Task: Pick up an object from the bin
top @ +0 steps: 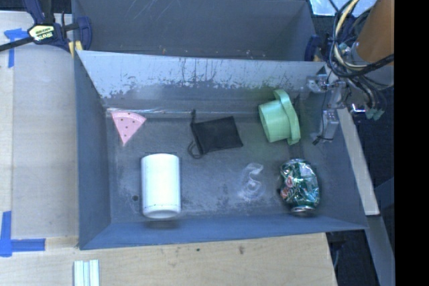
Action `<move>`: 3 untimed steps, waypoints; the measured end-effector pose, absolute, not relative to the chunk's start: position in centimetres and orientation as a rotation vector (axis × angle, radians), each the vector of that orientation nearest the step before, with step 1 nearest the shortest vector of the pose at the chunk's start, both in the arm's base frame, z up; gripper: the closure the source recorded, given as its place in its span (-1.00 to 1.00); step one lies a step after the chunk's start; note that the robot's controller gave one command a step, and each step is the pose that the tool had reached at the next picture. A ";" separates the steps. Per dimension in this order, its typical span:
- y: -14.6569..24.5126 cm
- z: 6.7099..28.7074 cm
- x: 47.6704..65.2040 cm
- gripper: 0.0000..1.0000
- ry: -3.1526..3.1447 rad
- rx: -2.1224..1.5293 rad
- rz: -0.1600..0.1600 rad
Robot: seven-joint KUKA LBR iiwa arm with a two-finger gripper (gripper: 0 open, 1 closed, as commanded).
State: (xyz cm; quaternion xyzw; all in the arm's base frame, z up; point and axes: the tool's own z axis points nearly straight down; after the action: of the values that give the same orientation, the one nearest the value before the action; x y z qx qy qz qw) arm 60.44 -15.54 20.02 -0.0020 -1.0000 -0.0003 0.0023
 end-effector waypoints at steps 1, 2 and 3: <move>-15.5 20.5 60.6 -1.00 -3.146 -0.001 0.002; -14.2 15.3 60.1 -1.00 -3.151 -0.029 0.004; -10.0 8.9 58.4 -1.00 -3.148 0.134 0.000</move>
Offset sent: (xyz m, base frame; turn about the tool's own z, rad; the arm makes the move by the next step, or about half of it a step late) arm -0.0131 0.0319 -0.1208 0.0358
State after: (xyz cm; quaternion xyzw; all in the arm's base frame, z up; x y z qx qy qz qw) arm 58.39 -10.01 8.94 0.0425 -0.9991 0.0000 -0.0046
